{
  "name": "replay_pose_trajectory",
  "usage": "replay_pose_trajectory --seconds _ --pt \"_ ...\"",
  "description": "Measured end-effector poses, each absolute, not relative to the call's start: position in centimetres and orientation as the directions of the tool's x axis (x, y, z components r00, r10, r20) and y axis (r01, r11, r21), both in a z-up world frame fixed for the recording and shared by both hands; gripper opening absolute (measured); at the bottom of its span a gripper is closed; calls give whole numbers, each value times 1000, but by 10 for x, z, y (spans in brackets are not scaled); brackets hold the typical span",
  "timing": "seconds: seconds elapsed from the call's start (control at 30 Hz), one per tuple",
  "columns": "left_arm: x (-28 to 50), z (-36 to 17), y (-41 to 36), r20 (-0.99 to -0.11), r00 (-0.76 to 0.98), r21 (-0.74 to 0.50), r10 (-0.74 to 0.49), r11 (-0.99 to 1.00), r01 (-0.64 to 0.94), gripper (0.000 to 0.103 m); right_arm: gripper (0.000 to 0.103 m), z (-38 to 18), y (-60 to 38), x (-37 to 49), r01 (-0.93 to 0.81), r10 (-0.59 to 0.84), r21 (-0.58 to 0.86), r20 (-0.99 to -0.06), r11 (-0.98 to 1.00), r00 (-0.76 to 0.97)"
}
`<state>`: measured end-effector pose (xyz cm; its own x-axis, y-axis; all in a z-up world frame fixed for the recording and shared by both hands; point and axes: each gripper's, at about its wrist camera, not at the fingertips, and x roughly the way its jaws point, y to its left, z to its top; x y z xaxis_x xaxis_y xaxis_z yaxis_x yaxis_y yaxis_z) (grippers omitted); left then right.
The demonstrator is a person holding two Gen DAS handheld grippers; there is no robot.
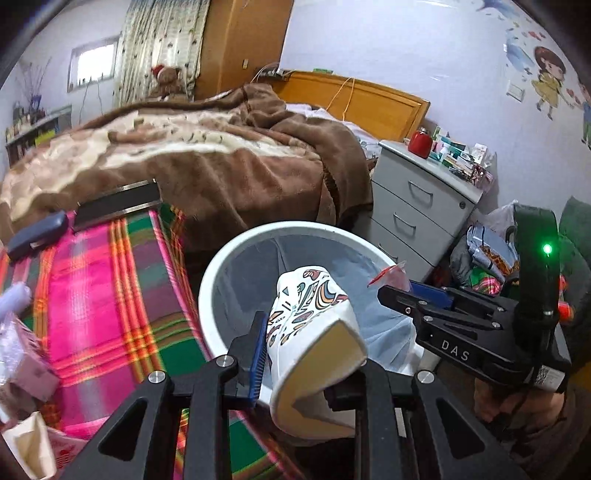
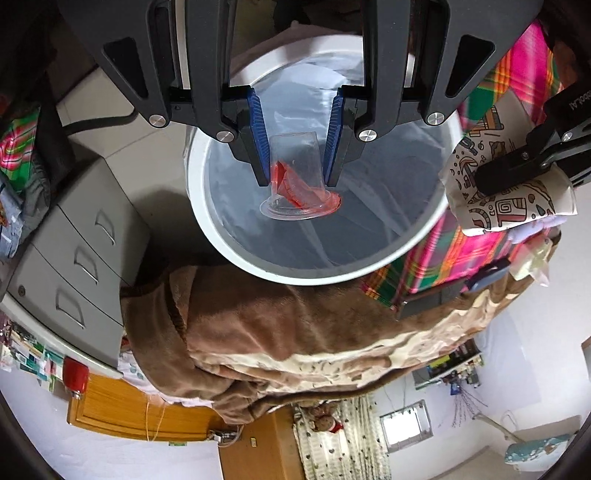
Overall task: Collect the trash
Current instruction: 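Carry both cups over the white bin and open both grippers to drop them, then move both tools back over the trash on the plaid sheet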
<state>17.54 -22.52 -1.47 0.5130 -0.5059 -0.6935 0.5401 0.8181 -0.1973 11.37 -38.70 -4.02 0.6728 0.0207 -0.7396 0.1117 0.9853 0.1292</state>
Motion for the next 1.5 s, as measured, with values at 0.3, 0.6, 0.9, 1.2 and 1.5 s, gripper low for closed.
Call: replay_pose_trajectory --seconds 0.3,0.6,0.9,1.2,1.5 --pt "185 -24 -229 -697 511 -205 -502 823 530 61 58 -46 -392 116 110 16 114 -765 987 644" --pt "169 -12 -212 -678 547 -196 -492 837 511 61 58 -39 -387 111 118 4 109 -751 987 660" --pt "133 13 -173 -632 618 -165 -468 860 483 61 58 -16 -363 95 90 22 124 -697 988 717" --pt "95 29 -113 -583 707 -140 -400 907 397 61 58 -4 -322 86 5 84 131 -657 991 749" --pt "68 34 -40 -556 772 -143 -308 950 277 61 58 -12 -273 81 -97 179 160 -656 982 733"
